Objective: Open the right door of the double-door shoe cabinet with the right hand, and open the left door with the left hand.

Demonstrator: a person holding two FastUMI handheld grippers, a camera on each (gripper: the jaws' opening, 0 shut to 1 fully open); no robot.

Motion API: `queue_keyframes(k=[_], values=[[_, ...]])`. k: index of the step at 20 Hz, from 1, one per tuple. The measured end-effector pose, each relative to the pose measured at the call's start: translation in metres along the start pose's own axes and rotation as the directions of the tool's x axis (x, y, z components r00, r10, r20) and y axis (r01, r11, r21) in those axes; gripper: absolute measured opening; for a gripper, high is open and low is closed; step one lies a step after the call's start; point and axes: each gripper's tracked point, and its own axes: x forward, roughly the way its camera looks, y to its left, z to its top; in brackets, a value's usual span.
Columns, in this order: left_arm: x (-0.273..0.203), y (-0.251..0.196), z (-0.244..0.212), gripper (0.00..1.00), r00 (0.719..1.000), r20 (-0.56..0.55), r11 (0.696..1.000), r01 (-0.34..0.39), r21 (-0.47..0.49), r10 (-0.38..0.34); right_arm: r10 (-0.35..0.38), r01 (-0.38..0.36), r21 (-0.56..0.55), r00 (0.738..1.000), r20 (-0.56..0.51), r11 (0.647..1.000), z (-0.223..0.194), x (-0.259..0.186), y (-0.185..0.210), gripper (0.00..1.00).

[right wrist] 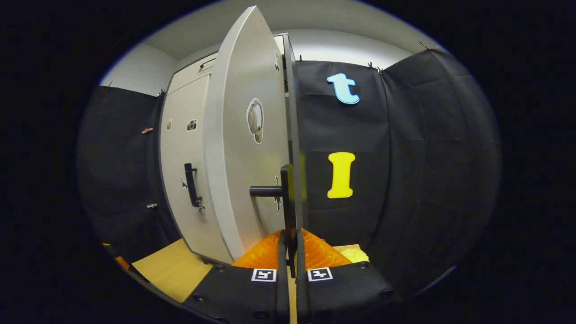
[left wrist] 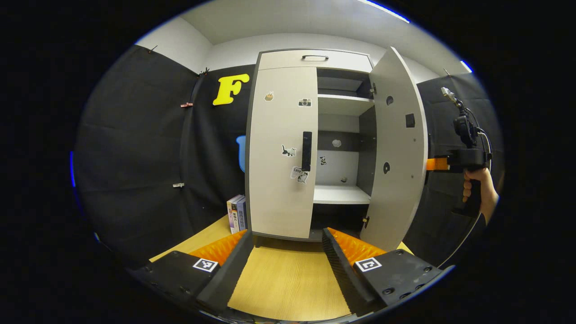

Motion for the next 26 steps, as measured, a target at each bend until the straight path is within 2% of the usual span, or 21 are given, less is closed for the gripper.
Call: queue_keyframes(k=[1, 4, 11, 13, 16, 18, 19, 20, 22, 24, 25, 26], values=[[-0.001, -0.001, -0.002, 0.95, 1.0, -0.007, 1.0, 0.003, -0.004, -0.003, 0.019, -0.019, 0.026, 1.0, -0.001, 0.999, 0.0, 0.0, 0.005, 0.06], [-0.008, 0.001, -0.008, 0.95, 1.0, -0.022, 1.0, -0.012, -0.007, 0.012, -0.005, 0.005, 0.022, 1.0, 0.011, 1.0, -0.001, -0.001, 0.001, 0.11], [-0.011, 0.027, -0.01, 0.95, 0.997, -0.042, 0.998, -0.065, 0.007, 0.066, -0.01, 0.01, 0.02, 1.0, 0.007, 1.0, -0.006, -0.016, 0.003, 0.09], [-0.007, 0.037, -0.008, 0.95, 0.996, -0.046, 0.997, -0.079, -0.007, 0.079, -0.022, 0.022, 0.0, 1.0, 0.002, 1.0, -0.01, -0.024, 0.002, 0.08], [0.009, 0.046, -0.001, 0.95, 0.996, -0.048, 0.997, -0.08, -0.005, 0.079, 0.0, 0.0, -0.011, 1.0, -0.008, 1.0, -0.021, -0.048, 0.012, 0.09], [0.025, 0.047, 0.009, 0.95, 0.997, -0.036, 0.998, -0.064, 0.009, 0.064, 0.014, -0.014, -0.017, 1.0, -0.019, 1.0, -0.036, -0.068, 0.025, 0.14], [0.034, 0.046, 0.015, 0.95, 0.998, -0.026, 0.998, -0.055, 0.018, 0.056, 0.016, -0.017, -0.031, 0.999, -0.032, 0.999, -0.045, -0.078, 0.033, 0.3], [0.044, 0.044, 0.018, 0.95, 0.999, -0.022, 0.999, -0.045, 0.024, 0.046, 0.033, -0.035, -0.043, 0.998, -0.046, 0.998, -0.057, -0.083, 0.044, 0.35], [0.065, 0.044, 0.023, 0.95, 0.999, -0.033, 1.0, -0.03, 0.01, 0.03, 0.053, -0.057, -0.038, 0.995, -0.081, 0.998, -0.08, -0.095, 0.066, 0.36], [0.086, 0.042, 0.034, 0.95, 1.0, -0.02, 1.0, -0.008, 0.001, 0.008, 0.066, -0.065, 0.013, 0.991, -0.117, 0.998, -0.098, -0.098, 0.088, 0.6], [0.097, 0.042, 0.041, 0.95, 1.0, -0.012, 1.0, 0.003, 0.006, -0.003, 0.075, -0.07, 0.039, 0.988, -0.137, 0.997, -0.104, -0.097, 0.1, 0.77], [0.108, 0.041, 0.048, 0.95, 1.0, -0.001, 1.0, 0.019, 0.015, -0.019, 0.081, -0.073, 0.06, 0.986, -0.147, 0.996, -0.106, -0.093, 0.111, 0.82]])
